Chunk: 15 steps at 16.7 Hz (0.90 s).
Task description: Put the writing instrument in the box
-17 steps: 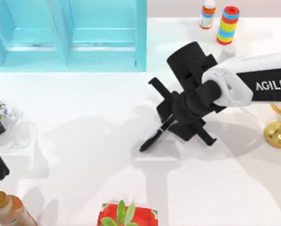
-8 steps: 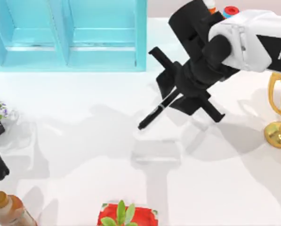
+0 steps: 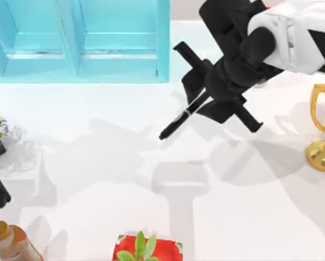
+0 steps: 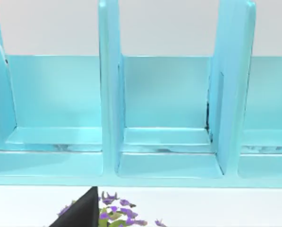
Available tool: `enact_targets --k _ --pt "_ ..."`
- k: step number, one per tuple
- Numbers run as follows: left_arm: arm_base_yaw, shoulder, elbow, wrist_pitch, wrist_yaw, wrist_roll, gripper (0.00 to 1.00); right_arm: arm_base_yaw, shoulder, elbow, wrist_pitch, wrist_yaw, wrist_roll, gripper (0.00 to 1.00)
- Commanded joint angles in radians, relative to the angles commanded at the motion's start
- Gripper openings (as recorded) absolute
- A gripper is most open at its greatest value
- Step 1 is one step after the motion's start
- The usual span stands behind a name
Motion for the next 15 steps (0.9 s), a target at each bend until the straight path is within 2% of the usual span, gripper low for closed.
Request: enact_targets --k 3,6,9,15 --pt "0.0 0.0 0.0 0.0 0.0 0.0 1.0 -0.065 -0.079 0.03 -0.008 -0.018 -0.018 0.0" --pt "0.0 0.0 0.0 0.0 0.0 0.0 1.0 -0.214 -0.193 0.052 -0.017 -0.05 -0.056 0.0" --pt "0.0 0.0 0.0 0.0 0.0 0.0 1.0 -0.451 -0.287 0.024 -0.023 -0.09 -0.122 0.0" --pt "0.0 0.0 0.0 0.0 0.0 0.0 1.0 -1.011 -0.369 -0.154 -0.057 -0.157 -0.296 0.0"
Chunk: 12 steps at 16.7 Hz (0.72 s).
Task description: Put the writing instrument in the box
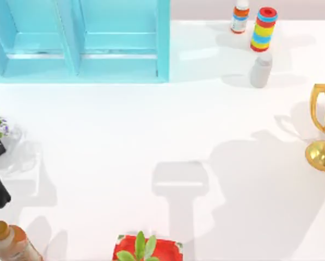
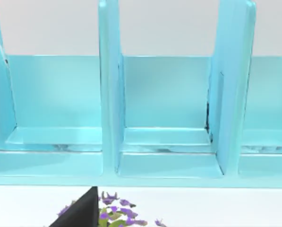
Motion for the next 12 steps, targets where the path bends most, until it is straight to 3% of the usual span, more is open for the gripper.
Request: enact_targets --k 5,12 --pt "0.0 0.0 0.0 0.0 0.0 0.0 1.0 -0.295 -0.001 -0.163 -0.058 -0.029 -0.142 0.0" --pt "0.0 0.0 0.0 0.0 0.0 0.0 1.0 -0.348 0.008 -0.204 -0.076 -0.031 -0.185 0.0"
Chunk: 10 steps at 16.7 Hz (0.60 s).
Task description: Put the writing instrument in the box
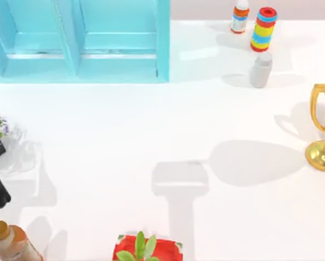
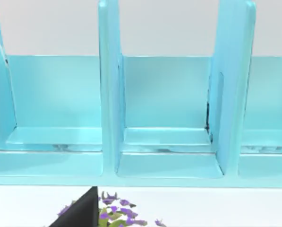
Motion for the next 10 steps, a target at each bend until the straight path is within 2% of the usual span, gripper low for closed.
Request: enact_targets --k 10 --pt "0.0 0.0 0.0 0.0 0.0 0.0 1.0 0.128 0.034 -0.154 0.222 0.031 0.12 0.0"
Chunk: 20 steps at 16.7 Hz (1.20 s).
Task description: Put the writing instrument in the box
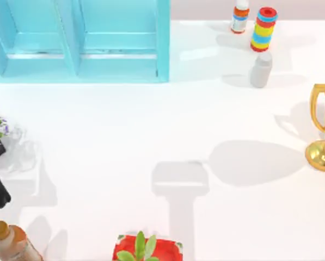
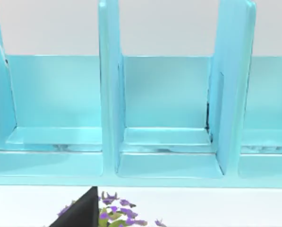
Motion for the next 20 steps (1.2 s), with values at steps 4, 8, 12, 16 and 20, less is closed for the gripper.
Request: enact_targets --k 4,8,12,16,20 --pt "0.0 0.0 0.0 0.0 0.0 0.0 1.0 0.004 0.011 -0.018 0.026 0.014 0.012 0.0" --pt "0.0 0.0 0.0 0.0 0.0 0.0 1.0 0.004 0.011 -0.018 0.026 0.014 0.012 0.15" --pt "0.0 0.0 0.0 0.0 0.0 0.0 1.0 0.004 0.011 -0.018 0.026 0.014 0.012 0.45" --pt "0.0 0.0 0.0 0.0 0.0 0.0 1.0 0.004 0.011 -0.018 0.026 0.014 0.012 0.75" --pt "0.0 0.0 0.0 0.0 0.0 0.0 1.0 0.004 0.011 -0.018 0.026 0.014 0.012 1.0"
